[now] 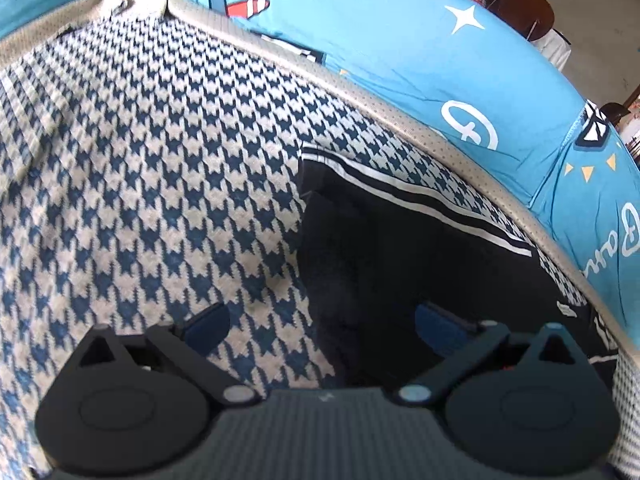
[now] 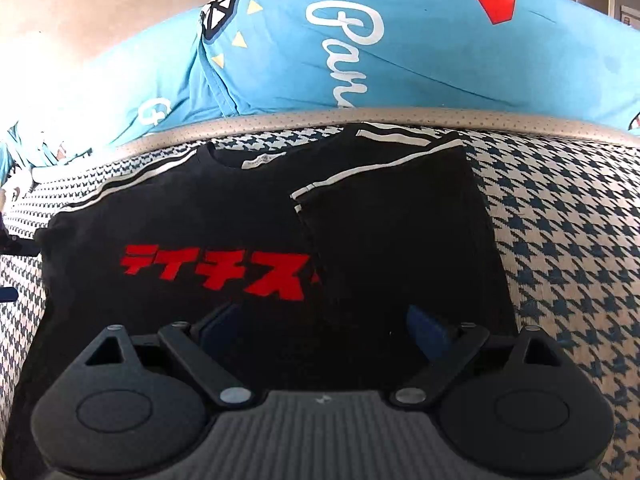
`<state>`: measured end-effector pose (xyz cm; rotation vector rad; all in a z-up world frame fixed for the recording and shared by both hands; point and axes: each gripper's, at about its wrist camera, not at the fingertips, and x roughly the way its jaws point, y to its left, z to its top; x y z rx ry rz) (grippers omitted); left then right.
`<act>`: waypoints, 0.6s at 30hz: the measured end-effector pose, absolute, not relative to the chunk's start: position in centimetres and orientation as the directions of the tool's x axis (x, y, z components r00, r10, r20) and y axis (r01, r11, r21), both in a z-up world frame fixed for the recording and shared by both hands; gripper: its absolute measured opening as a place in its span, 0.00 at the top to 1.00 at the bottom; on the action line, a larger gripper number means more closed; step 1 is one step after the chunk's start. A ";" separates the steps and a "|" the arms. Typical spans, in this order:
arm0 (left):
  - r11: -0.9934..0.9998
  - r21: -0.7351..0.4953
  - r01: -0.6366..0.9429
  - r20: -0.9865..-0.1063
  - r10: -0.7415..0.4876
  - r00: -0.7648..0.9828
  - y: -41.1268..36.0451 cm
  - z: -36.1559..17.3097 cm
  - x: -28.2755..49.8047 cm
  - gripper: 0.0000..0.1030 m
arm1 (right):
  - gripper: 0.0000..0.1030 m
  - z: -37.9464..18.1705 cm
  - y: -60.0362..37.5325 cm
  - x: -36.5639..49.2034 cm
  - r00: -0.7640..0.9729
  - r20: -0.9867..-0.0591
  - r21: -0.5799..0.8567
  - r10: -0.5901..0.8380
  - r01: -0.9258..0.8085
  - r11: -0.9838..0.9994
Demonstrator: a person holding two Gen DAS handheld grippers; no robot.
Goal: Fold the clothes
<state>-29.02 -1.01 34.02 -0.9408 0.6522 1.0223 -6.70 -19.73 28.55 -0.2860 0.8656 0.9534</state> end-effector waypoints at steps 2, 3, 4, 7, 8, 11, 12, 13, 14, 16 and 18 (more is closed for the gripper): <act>0.197 -0.342 -0.919 -0.822 0.411 0.394 -0.6 33.6 -28.8 0.00 | 0.11 28.8 -20.0 -7.4 0.281 -0.755 0.161 0.593 -0.796 0.583; 0.191 -0.337 -0.922 -0.823 0.415 0.387 -0.4 33.4 -28.7 0.00 | 0.11 29.0 -20.2 -7.7 0.281 -0.754 0.170 0.593 -0.789 0.590; 0.185 -0.333 -0.925 -0.824 0.419 0.381 -0.3 33.2 -28.6 0.00 | 0.10 29.2 -20.4 -8.0 0.282 -0.753 0.180 0.595 -0.781 0.598; 0.176 -0.337 -0.925 -0.820 0.427 0.380 0.1 32.9 -28.4 0.00 | 0.07 29.3 -20.9 -8.6 0.235 -0.746 0.251 0.623 -0.768 0.590; 0.175 -0.336 -0.926 -0.818 0.433 0.378 0.1 32.9 -28.3 0.00 | 0.06 29.3 -21.0 -8.7 0.213 -0.743 0.279 0.634 -0.763 0.583; 0.179 -0.315 -0.932 -0.818 0.446 0.363 0.2 32.9 -27.9 0.00 | 0.06 28.6 -20.8 -8.5 0.147 -0.761 0.335 0.631 -0.744 0.578; 0.181 -0.300 -0.937 -0.820 0.453 0.350 0.2 32.8 -27.6 0.00 | 0.05 28.5 -20.8 -8.5 0.144 -0.764 0.340 0.629 -0.739 0.582; 0.183 -0.283 -0.941 -0.821 0.461 0.337 0.2 32.8 -27.4 0.00 | 0.04 28.3 -20.7 -8.5 0.142 -0.766 0.344 0.628 -0.734 0.586; 0.186 -0.262 -0.947 -0.823 0.470 0.320 0.2 32.8 -27.2 0.01 | 0.02 28.1 -20.7 -8.5 0.139 -0.768 0.349 0.626 -0.728 0.590; 0.195 -0.220 -0.956 -0.824 0.487 0.289 0.1 32.8 -26.6 0.01 | 0.01 28.1 -20.2 -8.9 0.142 -0.780 0.324 0.609 -0.742 0.587; 0.213 -0.184 -0.960 -0.823 0.500 0.269 -0.1 32.7 -26.0 0.05 | 0.00 28.2 -19.8 -9.3 0.147 -0.793 0.292 0.591 -0.760 0.581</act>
